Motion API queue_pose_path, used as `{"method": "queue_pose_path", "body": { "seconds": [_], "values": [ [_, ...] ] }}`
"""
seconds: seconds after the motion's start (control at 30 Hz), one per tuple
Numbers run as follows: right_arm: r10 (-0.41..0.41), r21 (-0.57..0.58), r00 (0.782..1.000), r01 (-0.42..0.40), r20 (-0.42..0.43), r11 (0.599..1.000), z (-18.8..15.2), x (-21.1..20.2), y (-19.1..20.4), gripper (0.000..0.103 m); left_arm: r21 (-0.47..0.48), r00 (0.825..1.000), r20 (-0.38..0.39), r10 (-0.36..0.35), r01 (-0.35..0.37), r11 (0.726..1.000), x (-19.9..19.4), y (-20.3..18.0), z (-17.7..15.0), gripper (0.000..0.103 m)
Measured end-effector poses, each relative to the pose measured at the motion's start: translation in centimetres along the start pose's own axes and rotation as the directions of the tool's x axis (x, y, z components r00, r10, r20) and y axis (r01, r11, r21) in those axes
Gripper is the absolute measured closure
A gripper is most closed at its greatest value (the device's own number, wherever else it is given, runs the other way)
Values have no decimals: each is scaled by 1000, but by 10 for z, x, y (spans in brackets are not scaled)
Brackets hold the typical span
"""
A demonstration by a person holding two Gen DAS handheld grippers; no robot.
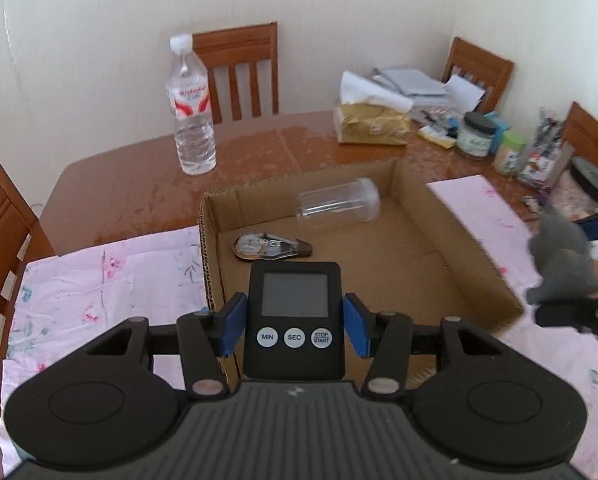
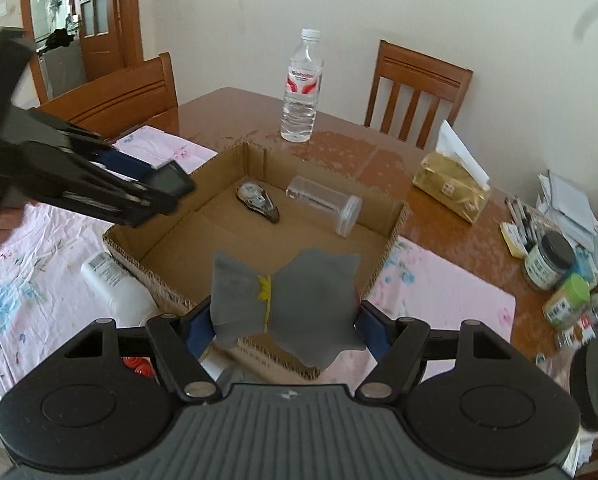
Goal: Organize rigid objects
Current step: 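Lift the timer into the cardboard box and open the left gripper while the right gripper carries the plush, then lower the grey plush toy into the box and open the right gripper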
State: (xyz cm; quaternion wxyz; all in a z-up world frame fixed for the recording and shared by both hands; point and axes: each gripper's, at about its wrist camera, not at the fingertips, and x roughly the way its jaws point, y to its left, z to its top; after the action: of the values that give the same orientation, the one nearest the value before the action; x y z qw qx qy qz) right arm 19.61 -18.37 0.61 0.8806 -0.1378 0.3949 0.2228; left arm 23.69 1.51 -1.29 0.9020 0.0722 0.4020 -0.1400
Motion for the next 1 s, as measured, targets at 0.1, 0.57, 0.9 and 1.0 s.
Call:
{"method": "queue_pose_path", "body": {
  "seconds": [0.1,0.57,0.9,1.0],
  "values": [
    [5,-6,1000,-5,-4,1000,6,9,-1,26,0,1000,-12,20,-20,1000,22,4,4,52],
    [19,41,999,-17,-41,999,25,48,-19,26,-99,996,21,84,-82,992,41,27,16,8],
    [18,103,997,-11,-76,995,40,71,-25,26,-143,986,44,158,-150,978,-27,33,-20,2],
    [17,133,996,-6,-85,991,50,82,-28,26,-117,977,27,212,-208,971,-39,31,-33,2]
  ]
}}
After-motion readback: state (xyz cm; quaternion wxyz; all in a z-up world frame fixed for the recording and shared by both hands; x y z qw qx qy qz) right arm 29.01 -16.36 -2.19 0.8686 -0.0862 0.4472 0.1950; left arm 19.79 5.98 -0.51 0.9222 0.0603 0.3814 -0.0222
